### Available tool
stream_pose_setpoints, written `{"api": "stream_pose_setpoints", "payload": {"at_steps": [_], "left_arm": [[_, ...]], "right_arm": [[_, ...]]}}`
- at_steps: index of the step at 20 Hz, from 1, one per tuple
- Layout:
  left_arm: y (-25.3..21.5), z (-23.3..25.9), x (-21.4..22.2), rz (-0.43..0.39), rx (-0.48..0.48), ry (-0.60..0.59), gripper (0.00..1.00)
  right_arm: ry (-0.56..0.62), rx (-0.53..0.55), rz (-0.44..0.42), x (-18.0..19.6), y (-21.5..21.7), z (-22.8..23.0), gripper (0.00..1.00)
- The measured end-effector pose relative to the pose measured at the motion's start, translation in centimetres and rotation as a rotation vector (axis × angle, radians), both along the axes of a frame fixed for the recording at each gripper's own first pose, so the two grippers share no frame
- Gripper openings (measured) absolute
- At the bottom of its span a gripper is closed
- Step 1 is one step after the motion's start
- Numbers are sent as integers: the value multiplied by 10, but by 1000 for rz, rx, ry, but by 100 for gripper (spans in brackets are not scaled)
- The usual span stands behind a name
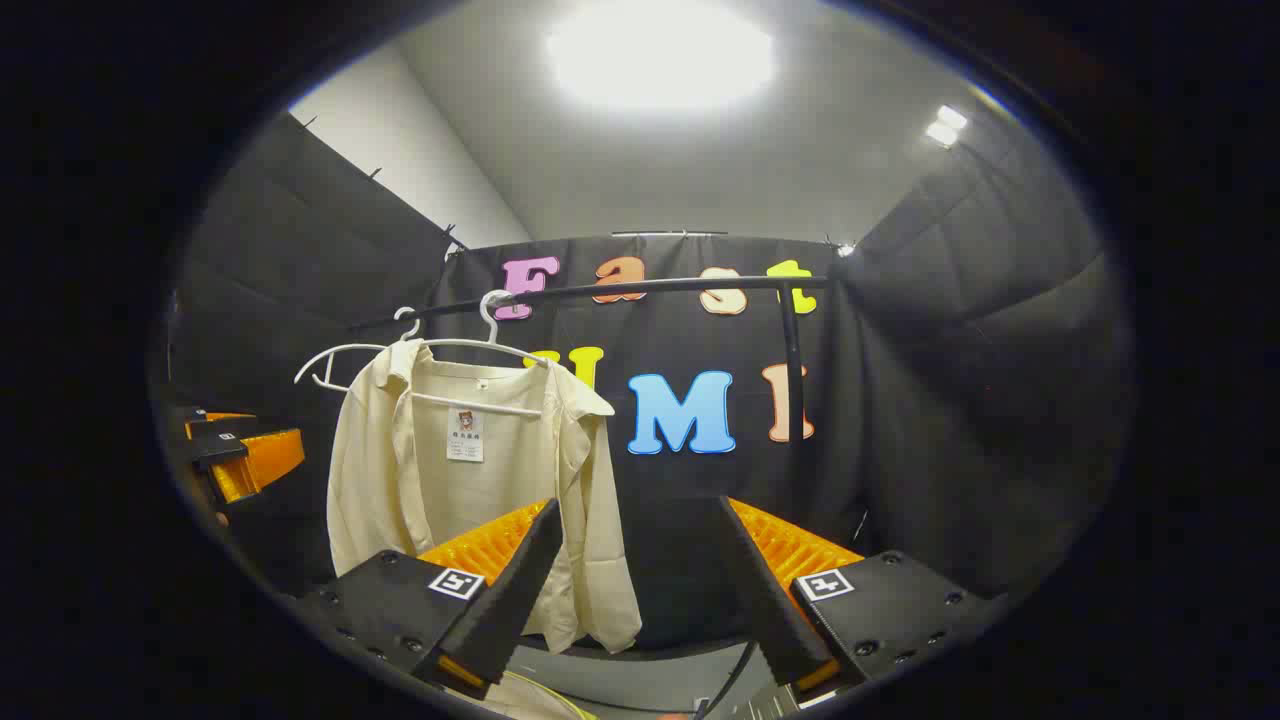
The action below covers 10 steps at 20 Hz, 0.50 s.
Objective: Grasp the clothes on the hanger with both hands and then place them into the laundry hamper below.
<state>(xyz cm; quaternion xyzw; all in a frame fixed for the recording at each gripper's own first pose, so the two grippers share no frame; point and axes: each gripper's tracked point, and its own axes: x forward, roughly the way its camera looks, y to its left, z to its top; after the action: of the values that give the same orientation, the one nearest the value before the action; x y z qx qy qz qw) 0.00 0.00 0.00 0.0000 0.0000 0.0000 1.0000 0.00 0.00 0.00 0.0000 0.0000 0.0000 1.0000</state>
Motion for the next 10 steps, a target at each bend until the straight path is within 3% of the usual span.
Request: {"api": "stream_pose_setpoints", "payload": {"at_steps": [10], "left_arm": [[9,-8,7,-14,5,16,87]], "right_arm": [[12,8,-23,-1,8,-2,97]]}}
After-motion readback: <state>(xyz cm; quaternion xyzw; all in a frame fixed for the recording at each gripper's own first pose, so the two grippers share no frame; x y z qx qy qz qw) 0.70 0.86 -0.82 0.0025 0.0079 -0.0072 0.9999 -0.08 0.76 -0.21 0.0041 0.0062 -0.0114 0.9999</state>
